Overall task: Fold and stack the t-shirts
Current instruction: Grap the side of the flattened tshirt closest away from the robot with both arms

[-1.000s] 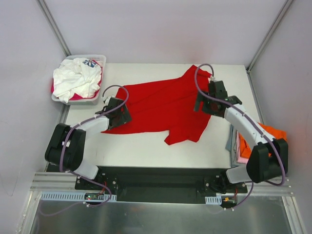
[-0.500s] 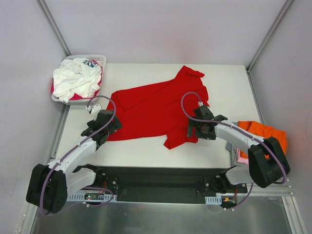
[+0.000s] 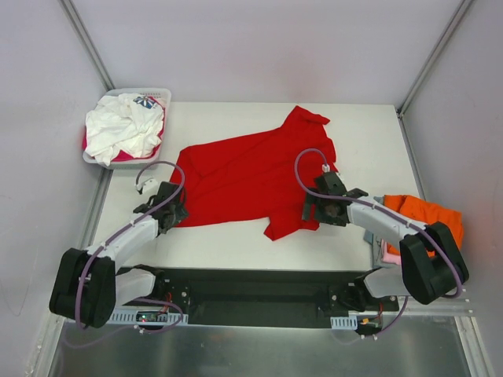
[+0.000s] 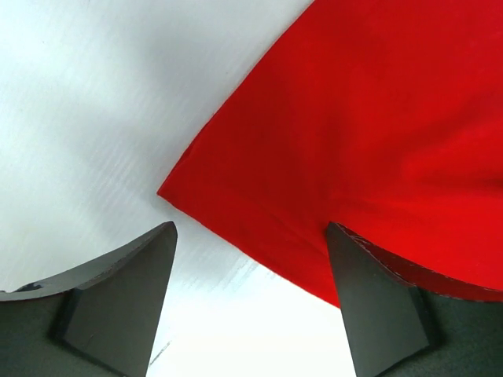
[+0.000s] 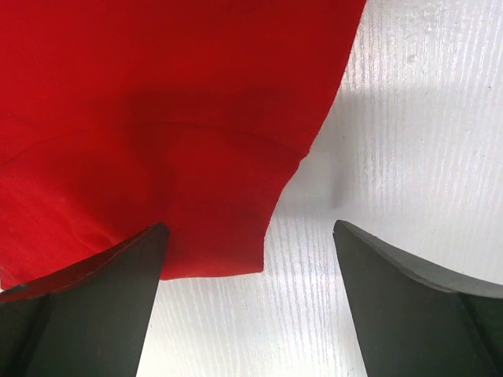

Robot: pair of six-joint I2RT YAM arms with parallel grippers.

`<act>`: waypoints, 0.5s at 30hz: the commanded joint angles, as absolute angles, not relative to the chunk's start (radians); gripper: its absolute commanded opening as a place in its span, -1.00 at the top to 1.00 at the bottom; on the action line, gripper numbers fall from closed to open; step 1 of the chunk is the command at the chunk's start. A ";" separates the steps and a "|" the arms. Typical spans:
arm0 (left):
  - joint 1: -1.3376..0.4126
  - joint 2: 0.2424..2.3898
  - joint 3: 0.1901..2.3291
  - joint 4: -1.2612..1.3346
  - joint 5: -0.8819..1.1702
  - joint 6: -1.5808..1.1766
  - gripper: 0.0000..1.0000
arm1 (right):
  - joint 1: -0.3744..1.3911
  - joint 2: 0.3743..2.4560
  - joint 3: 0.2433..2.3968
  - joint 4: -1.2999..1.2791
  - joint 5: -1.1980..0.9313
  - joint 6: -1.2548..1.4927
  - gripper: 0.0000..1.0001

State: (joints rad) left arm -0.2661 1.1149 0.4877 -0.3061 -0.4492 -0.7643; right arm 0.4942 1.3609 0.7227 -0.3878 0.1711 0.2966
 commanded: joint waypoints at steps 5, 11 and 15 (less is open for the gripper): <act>-0.244 1.270 0.568 -0.325 -0.436 -0.778 -0.08 | 0.474 1.362 0.700 -0.318 0.129 0.324 -0.71; -0.230 1.324 0.609 -0.299 -0.419 -0.758 1.00 | 0.466 1.345 0.693 -0.322 0.126 0.311 -0.66; -0.230 1.257 0.603 -0.301 -0.400 -0.727 1.00 | 0.465 1.333 0.687 -0.330 0.123 0.304 -0.54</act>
